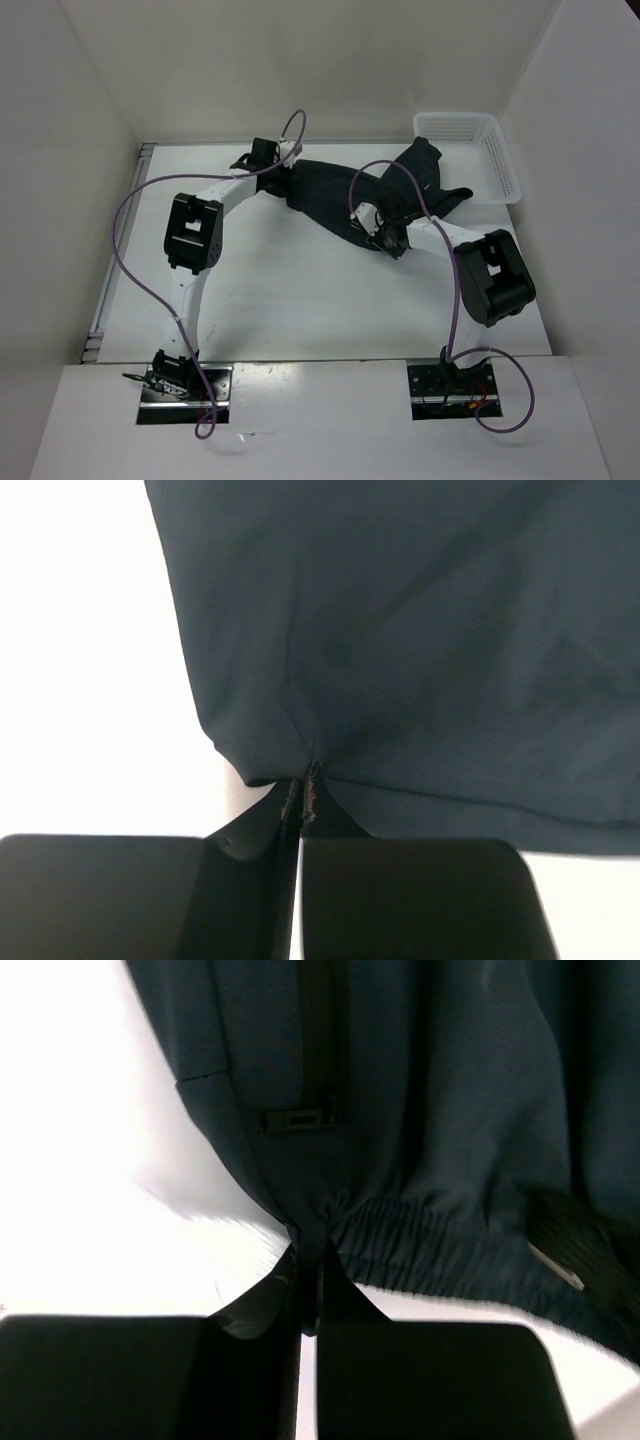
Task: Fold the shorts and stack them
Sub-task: Move the shorts to the center of the board
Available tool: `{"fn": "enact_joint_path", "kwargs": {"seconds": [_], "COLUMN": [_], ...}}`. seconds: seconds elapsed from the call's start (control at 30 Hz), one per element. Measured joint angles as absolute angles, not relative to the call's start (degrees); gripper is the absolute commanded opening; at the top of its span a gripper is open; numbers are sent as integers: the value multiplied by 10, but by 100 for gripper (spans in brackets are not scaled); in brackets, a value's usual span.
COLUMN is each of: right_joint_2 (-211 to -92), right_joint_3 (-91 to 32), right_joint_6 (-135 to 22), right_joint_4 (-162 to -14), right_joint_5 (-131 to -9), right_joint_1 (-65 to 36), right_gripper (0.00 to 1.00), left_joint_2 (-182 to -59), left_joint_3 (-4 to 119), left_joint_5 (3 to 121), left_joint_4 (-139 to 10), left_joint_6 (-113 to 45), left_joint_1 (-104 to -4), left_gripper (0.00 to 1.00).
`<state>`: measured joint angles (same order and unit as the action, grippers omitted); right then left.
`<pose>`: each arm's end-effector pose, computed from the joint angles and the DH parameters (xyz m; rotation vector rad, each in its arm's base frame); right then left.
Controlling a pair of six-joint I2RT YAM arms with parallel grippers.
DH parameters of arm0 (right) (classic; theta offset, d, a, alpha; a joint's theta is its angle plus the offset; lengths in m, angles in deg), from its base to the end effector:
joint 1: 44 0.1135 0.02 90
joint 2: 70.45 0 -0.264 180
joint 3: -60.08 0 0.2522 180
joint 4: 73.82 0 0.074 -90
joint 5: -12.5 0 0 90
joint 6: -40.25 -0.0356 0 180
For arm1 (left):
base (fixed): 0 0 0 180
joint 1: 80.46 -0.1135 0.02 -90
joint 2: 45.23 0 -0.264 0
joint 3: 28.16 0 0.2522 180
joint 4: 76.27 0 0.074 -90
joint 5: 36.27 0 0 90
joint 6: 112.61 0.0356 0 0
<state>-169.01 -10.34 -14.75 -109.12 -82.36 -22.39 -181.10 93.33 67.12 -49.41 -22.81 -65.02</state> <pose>0.3085 0.1190 0.1577 -1.2494 2.3766 -0.1870 0.5140 -0.1505 0.1631 0.4258 2.2608 -0.4088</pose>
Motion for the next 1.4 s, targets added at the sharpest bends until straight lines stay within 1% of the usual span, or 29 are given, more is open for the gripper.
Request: {"fn": "enact_joint_path", "kwargs": {"seconds": [0.1, 0.17, 0.3, 0.47, 0.53, 0.63, 0.73, 0.83, 0.93, 1.07, 1.17, 1.27, 1.33, 1.4], "right_joint_2": [-1678, -1664, -1632, -1601, -1600, -1627, -1669, -1688, -1709, -1738, -1764, -1776, -1784, -1802], "right_joint_3": [-116, -161, -304, -478, -548, -684, -828, -897, -934, -942, -933, -895, -873, -870], "right_joint_6": [-151, -156, -171, -182, -182, -187, -189, -188, -191, -206, -212, -213, -215, -221], "right_joint_4": [-1109, -1136, -1138, -1100, -1086, -1097, -1100, -1114, -1140, -1196, -1238, -1268, -1282, -1286], "right_joint_5": [-845, -859, -894, -954, -966, -967, -948, -922, -876, -808, -765, -750, -746, -749], "right_joint_1": [-231, -247, -300, -354, -358, -356, -347, -318, -280, -255, -248, -235, -221, -211], "right_gripper": [0, 0, 0, 0, 0, 0, 0, 0, 0, 0, 0, 0, 0, 0], "left_joint_2": [-1799, -1794, -1789, -1778, -1766, -1737, -1702, -1670, -1638, -1581, -1572, -1571, -1569, -1561], "left_joint_3": [951, 1001, 1166, 1375, 1431, 1473, 1485, 1486, 1484, 1445, 1453, 1440, 1403, 1337], "left_joint_5": [691, 709, 736, 733, 726, 700, 681, 674, 672, 672, 672, 672, 671, 666], "left_joint_4": [-455, -418, -394, -420, -434, -441, -446, -444, -422, -354, -285, -224, -202, -202], "left_joint_6": [-228, -229, -229, -229, -229, -229, -229, -230, -230, -229, -229, -228, -228, -228], "left_joint_1": [-650, -650, -650, -643, -639, -630, -638, -664, -706, -751, -766, -775, -784, -794], "left_gripper": [0, 0, 0, 0, 0, 0, 0, 0, 0, 0, 0, 0, 0, 0]}}
